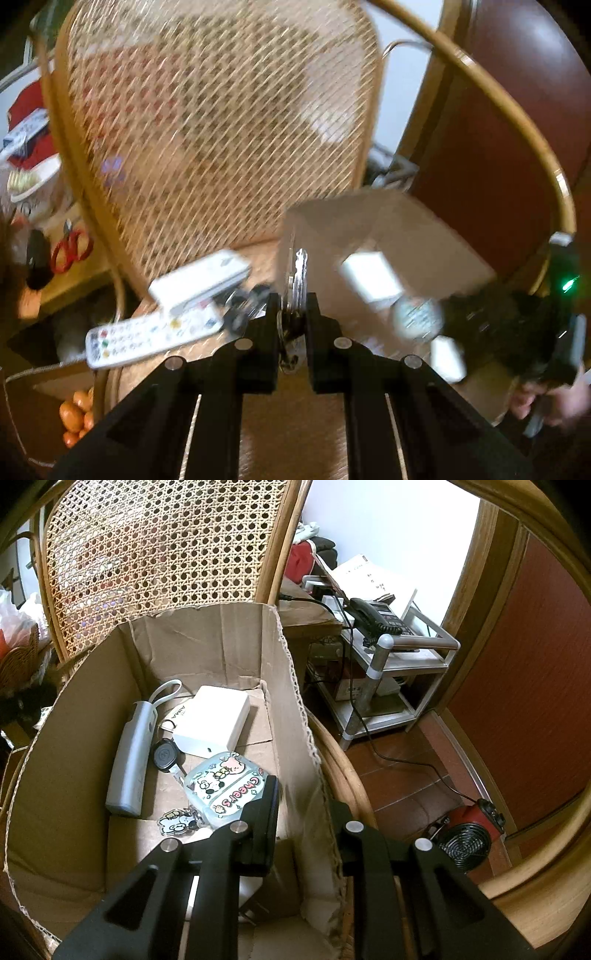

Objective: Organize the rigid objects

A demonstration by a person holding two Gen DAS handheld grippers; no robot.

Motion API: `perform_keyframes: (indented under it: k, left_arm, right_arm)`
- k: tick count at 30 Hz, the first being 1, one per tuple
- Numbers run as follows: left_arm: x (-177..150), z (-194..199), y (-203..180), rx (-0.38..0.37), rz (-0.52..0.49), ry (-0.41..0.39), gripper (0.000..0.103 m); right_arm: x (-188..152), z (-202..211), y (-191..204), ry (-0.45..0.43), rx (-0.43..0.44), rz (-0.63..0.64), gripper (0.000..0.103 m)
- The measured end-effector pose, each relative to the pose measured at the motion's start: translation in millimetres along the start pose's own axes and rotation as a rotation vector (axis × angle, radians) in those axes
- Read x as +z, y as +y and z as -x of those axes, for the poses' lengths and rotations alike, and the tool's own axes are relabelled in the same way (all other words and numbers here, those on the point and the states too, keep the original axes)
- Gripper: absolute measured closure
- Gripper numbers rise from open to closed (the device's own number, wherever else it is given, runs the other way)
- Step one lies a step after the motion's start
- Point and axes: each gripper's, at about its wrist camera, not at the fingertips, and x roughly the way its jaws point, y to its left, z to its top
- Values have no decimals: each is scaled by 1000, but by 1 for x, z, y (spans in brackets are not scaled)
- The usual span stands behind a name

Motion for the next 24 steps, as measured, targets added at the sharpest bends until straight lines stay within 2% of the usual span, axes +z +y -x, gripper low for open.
perform_keyframes:
  k: [3,5,11,14,19,22,23,24]
  left_arm:
    - [9,2,-26,-77,-40,-33,92]
    - [9,-2,-48,-129,-90,-21,92]
    - [-7,-29,-86,-133,-186,58,92]
    - [-13,-28,-97,-112,-213,54,92]
    - [-17,-33,-95,-109,-206,37,91]
    - [-19,-34,-96,-137,-207,16,76]
    - [-19,-34,-98,-152,-218,13,64]
    - [-19,-35,-99,-151,-231,5,39]
  right_arm:
    - [0,0,0,-1,0,1,83]
    - [0,0,0,0,0,0,83]
    - [0,2,-1,-9,0,-4,90]
    - [2,2,-2,-14,-1,-9,90]
    - [5,1,-2,-18,1,-17,90]
    - [4,1,-2,-20,3,-16,90]
    - [3,1,-2,-19,3,-15,90]
    - [3,2,-2,-18,3,-13,90]
